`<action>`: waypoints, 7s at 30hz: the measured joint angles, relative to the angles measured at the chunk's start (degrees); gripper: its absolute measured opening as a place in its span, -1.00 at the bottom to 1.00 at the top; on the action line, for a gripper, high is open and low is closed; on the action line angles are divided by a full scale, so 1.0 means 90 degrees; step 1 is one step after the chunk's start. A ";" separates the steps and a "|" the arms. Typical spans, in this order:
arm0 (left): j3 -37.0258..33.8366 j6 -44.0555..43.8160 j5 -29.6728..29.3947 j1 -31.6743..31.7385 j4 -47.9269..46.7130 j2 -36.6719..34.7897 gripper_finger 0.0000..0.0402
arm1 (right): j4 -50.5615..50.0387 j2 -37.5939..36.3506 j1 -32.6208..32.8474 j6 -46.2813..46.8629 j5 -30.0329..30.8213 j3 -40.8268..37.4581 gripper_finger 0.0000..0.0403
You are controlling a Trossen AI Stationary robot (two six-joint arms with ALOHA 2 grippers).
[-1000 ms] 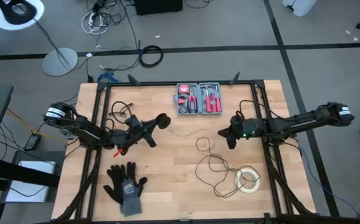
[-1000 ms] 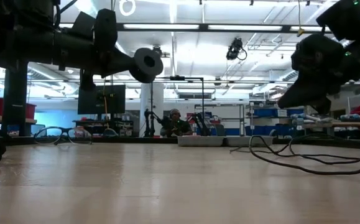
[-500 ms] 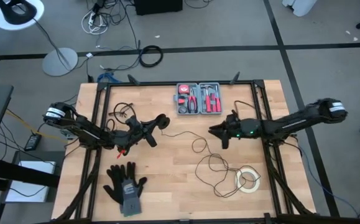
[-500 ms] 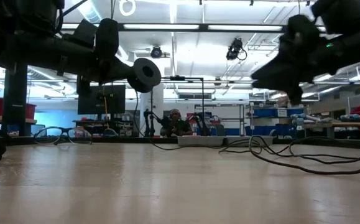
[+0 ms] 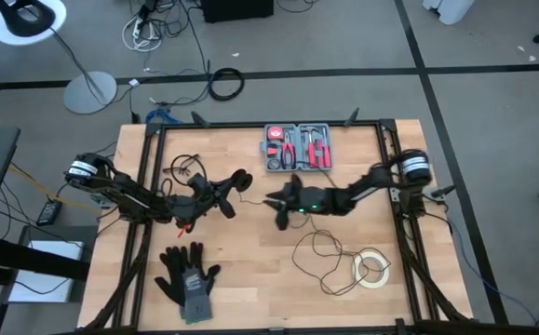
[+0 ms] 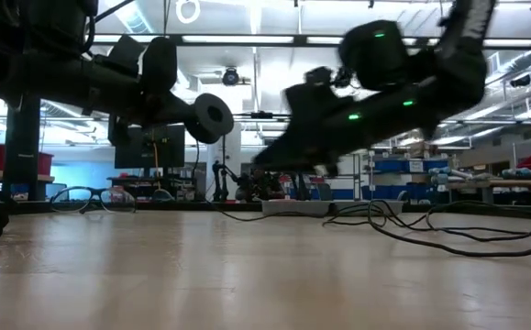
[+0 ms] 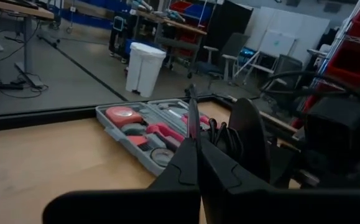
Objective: Coil cords
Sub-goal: Coil the black wire onto the black spool
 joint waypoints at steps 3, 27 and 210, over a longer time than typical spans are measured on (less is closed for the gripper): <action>-0.0002 -0.0016 0.0000 0.0029 -0.0064 0.0000 -1.00 | 0.0022 0.0488 -0.0072 -0.0474 -0.0036 0.0667 -0.45; -0.0005 0.0056 -0.0002 0.0029 0.0208 0.0000 -1.00 | -0.1211 0.1625 -0.0227 -0.1187 -0.0337 0.2077 -0.49; -0.0187 0.0076 0.1001 0.0226 0.0638 0.0002 -1.00 | 0.0654 0.0471 0.0035 -0.0324 0.0061 0.0438 -0.69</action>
